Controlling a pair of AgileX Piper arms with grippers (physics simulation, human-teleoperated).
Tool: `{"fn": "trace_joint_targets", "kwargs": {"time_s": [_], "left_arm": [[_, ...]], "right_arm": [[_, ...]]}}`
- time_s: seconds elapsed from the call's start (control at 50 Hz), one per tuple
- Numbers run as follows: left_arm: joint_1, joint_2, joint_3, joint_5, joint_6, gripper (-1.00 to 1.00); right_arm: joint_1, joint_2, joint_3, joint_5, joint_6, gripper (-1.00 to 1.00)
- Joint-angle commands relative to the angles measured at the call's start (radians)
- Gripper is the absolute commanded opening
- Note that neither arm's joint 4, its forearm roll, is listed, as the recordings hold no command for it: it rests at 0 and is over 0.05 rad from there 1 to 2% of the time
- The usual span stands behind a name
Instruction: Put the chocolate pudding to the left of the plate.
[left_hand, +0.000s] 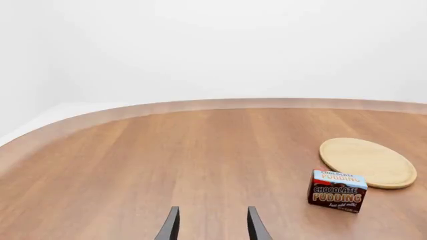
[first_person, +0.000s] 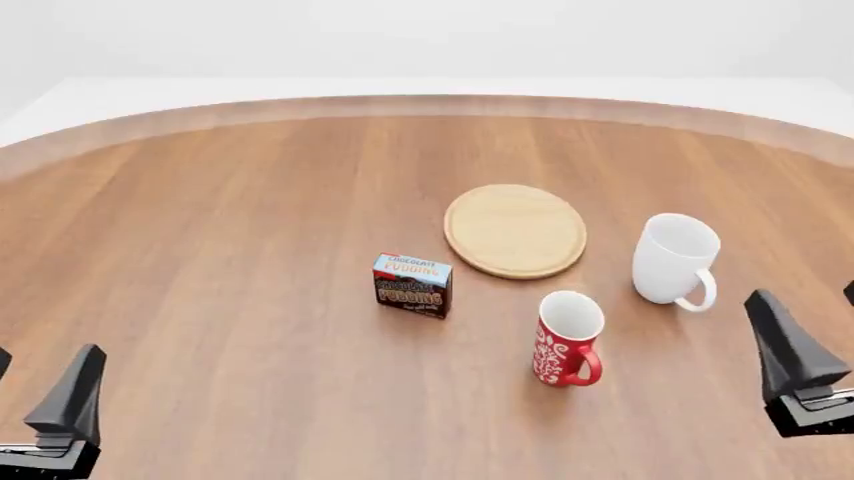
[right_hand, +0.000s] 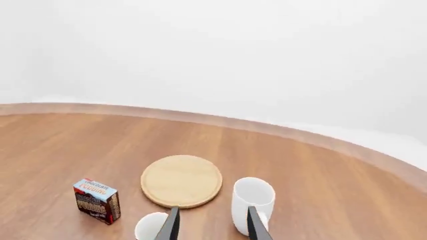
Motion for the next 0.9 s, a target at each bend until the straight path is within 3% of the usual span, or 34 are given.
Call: {"fn": "trace_joint_targets", "kwargs": {"time_s": [0.02,0.06,0.12,0.22,0.24,0.28,0.3,0.34,0.46,0.52,0.68,0.7,0.9], "left_arm": [[0.000,0.000,0.000,0.000,0.000,1.00],[0.000,0.000,0.000,0.000,0.000,1.00],[0.000,0.000,0.000,0.000,0.000,1.00],[0.000,0.000,0.000,0.000,0.000,1.00],[0.000,0.000,0.000,0.000,0.000,1.00],[0.000,0.000,0.000,0.000,0.000,1.00],[0.000,0.000,0.000,0.000,0.000,1.00],[0.000,0.000,0.000,0.000,0.000,1.00],[0.000,0.000,0.000,0.000,0.000,1.00],[0.000,0.000,0.000,0.000,0.000,1.00],[0.000,0.000,0.000,0.000,0.000,1.00],[0.000,0.000,0.000,0.000,0.000,1.00],[0.000,0.000,0.000,0.000,0.000,1.00]], "right_arm": [[0.142,0.306,-0.246,-0.036,-0.097,1.00],[0.160,0.363,-0.306,-0.018,-0.118,1.00],[0.162,0.434,-0.404,0.031,-0.092,1.00],[0.213,0.528,-0.486,0.089,-0.157,1.00],[0.213,0.540,-0.506,0.101,-0.146,1.00],[0.220,0.605,-0.552,0.104,-0.226,1.00],[0.221,0.616,-0.562,0.110,-0.223,1.00],[0.234,0.667,-0.595,0.121,-0.274,1.00],[0.252,0.792,-0.690,0.175,-0.333,1.00],[0.271,0.868,-0.737,0.219,-0.389,1.00],[0.310,0.943,-0.808,0.235,-0.377,1.00],[0.282,0.975,-0.817,0.243,-0.389,1.00],[0.297,1.079,-0.861,0.274,-0.414,1.00]]}}
